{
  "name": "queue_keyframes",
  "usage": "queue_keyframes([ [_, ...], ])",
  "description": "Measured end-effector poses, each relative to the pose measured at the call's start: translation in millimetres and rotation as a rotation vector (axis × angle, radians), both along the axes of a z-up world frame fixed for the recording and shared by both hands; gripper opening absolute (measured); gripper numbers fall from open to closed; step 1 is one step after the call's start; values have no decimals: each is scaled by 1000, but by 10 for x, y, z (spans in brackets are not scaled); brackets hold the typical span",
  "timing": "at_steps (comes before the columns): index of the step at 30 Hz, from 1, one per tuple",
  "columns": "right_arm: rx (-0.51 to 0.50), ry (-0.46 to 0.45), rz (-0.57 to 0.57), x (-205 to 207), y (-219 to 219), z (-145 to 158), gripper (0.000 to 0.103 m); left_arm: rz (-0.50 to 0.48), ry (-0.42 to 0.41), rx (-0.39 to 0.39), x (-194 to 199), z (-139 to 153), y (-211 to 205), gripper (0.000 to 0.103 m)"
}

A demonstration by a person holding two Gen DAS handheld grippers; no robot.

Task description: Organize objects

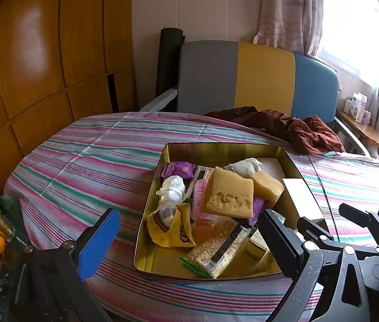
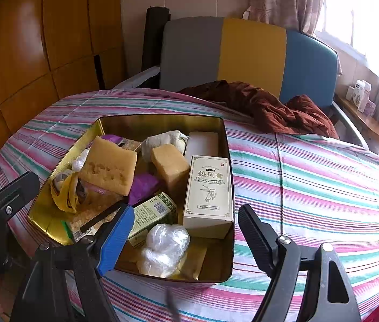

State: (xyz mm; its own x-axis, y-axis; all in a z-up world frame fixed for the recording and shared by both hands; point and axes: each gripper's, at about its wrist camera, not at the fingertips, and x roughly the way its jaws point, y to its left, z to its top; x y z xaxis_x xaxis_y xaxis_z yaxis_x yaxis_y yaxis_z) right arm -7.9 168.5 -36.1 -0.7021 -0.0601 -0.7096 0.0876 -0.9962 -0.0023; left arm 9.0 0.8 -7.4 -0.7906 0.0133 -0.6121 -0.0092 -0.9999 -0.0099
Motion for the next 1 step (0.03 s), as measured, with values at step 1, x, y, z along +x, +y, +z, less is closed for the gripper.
queue_keyframes([
  [1,-1,0,0,2,3,1,81,0,-2,3,1,1,-4,102],
])
